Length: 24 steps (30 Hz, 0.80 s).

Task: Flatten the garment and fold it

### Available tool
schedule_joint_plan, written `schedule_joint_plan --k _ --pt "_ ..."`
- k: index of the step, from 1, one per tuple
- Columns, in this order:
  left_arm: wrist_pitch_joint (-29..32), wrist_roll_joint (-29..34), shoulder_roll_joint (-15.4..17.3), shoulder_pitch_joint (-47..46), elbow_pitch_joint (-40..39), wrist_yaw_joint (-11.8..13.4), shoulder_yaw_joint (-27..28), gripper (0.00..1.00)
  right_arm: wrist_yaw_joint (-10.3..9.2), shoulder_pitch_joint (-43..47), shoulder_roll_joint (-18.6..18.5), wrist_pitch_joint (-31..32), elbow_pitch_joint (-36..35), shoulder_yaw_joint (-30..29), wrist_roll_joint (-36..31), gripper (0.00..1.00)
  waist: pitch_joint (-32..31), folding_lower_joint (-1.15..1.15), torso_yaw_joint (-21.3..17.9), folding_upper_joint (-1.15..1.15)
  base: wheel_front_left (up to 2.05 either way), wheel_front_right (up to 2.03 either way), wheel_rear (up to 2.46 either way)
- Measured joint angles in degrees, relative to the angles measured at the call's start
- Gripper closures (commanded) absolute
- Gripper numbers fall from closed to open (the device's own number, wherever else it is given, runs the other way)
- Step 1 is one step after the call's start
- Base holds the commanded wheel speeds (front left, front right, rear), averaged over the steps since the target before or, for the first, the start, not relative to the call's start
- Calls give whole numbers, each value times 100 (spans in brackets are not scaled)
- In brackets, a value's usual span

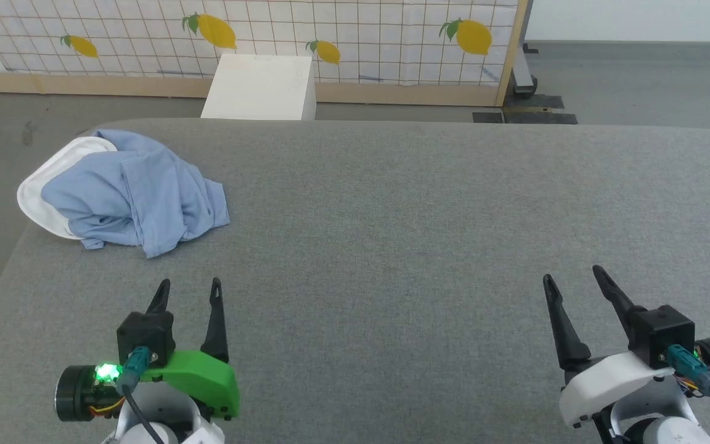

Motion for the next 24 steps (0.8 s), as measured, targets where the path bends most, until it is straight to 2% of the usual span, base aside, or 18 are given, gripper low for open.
schedule_joint_plan --k 24 --pt "0 -78 49 1 16 63 -87 0 0 -6 1 -68 1 -10 68 0 7 0 -6 0 0 0 0"
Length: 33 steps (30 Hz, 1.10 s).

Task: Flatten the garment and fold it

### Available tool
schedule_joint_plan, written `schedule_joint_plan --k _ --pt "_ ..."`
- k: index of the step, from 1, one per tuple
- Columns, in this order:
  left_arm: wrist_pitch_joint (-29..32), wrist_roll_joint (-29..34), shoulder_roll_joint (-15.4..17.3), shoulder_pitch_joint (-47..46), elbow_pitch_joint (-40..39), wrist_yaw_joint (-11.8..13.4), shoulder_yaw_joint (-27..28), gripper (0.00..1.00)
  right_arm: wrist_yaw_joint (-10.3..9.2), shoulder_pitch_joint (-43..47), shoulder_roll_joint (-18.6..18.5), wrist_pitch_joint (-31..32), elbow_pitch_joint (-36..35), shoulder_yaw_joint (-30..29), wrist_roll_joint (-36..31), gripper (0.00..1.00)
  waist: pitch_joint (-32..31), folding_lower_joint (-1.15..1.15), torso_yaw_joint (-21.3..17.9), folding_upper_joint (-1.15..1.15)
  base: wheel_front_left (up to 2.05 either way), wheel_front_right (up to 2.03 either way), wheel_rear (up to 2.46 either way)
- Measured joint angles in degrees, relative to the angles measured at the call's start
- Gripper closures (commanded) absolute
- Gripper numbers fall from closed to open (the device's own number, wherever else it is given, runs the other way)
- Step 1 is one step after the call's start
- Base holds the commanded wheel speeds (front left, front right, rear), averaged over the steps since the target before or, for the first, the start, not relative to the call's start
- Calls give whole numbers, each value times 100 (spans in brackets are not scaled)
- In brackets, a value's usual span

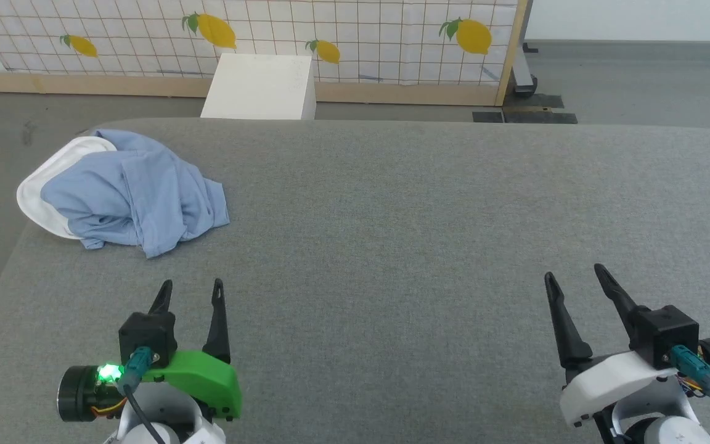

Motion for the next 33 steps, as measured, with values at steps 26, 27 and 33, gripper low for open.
schedule_joint_plan --k 26,27,33 --pt "33 -101 118 -1 36 94 -162 0 0 -4 1 -30 -8 22 93 0 33 0 171 0 0 0 0" --pt "33 -101 126 -1 40 98 -168 0 0 -4 1 -30 -8 32 94 0 36 0 196 0 0 0 0" --pt "30 -100 179 -9 69 126 -222 0 0 -1 2 -30 -23 66 162 0 51 0 442 0 0 0 0"
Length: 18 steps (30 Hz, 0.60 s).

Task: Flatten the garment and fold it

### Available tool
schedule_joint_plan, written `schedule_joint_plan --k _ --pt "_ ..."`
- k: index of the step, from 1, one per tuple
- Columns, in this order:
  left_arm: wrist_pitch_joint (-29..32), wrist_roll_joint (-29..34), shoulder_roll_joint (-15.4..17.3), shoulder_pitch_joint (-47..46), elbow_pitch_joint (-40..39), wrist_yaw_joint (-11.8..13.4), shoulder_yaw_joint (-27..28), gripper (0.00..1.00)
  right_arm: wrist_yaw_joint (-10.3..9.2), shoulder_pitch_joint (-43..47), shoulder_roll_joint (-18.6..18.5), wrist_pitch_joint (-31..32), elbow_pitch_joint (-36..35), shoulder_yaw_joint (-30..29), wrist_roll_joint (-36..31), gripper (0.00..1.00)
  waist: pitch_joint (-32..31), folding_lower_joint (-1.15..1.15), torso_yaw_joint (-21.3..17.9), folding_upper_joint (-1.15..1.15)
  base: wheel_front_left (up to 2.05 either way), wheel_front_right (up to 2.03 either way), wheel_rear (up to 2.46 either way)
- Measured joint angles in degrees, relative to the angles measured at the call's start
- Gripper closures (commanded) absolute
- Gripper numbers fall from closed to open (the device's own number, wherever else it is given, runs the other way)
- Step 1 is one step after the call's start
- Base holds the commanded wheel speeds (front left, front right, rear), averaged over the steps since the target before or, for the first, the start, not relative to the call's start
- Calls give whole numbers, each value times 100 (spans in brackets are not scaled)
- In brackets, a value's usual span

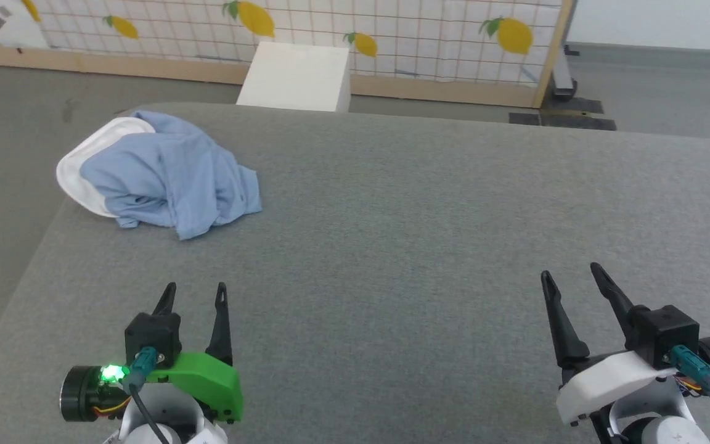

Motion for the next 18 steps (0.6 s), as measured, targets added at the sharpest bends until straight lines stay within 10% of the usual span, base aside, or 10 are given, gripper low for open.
schedule_joint_plan --k 18 --pt "-132 2 181 -73 180 99 -188 0 -1 88 3 53 -77 222 209 0 -61 0 1069 0 0 0 0"
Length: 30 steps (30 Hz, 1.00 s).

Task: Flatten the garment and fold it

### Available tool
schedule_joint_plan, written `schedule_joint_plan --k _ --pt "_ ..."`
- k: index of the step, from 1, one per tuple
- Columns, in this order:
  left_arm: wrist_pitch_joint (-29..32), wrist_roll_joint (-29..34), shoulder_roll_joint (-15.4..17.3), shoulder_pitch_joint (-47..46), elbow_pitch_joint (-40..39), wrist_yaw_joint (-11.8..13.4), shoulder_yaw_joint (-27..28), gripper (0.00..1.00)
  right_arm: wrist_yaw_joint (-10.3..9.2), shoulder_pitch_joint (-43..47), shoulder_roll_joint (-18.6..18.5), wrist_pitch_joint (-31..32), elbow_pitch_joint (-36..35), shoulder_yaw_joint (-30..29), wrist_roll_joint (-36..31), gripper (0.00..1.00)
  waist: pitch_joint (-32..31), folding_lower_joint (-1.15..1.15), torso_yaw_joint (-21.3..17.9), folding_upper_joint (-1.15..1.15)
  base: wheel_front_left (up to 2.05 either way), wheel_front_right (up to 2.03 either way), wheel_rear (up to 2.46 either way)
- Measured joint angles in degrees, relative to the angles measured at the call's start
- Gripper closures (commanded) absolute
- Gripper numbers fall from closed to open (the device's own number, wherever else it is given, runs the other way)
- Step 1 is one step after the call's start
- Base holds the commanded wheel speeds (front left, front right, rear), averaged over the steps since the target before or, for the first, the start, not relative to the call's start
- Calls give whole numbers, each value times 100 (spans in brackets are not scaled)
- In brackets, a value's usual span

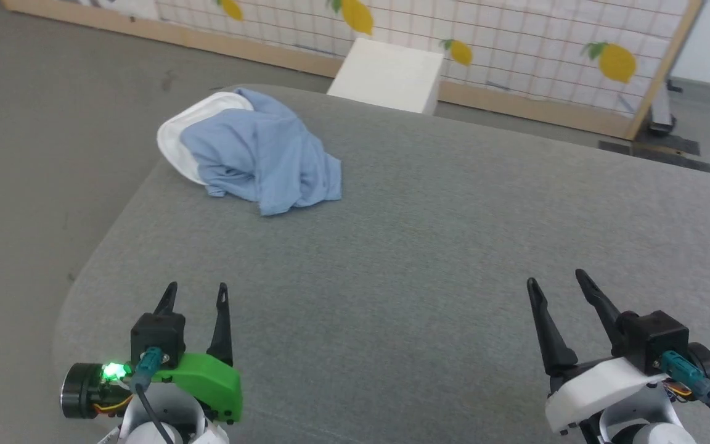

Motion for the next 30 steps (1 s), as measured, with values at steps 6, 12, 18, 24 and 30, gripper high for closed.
schedule_joint_plan --k 6,12,18,24,30 --pt "-51 0 58 -30 32 46 -57 0 1 76 0 49 -47 118 77 0 -29 0 380 0 0 0 0" --pt "-103 0 107 -34 54 74 -94 0 0 118 7 53 -108 185 121 0 -21 0 671 0 0 0 0" --pt "-134 -1 115 -74 69 104 -141 0 0 172 8 57 -124 190 126 0 20 0 816 0 0 0 0" --pt "-166 -2 118 -100 93 131 -166 0 0 175 8 57 -125 193 144 0 58 0 891 0 0 0 0" --pt "-202 -3 156 -121 104 167 -176 0 0 175 8 57 -121 194 178 0 46 0 894 0 0 0 0"
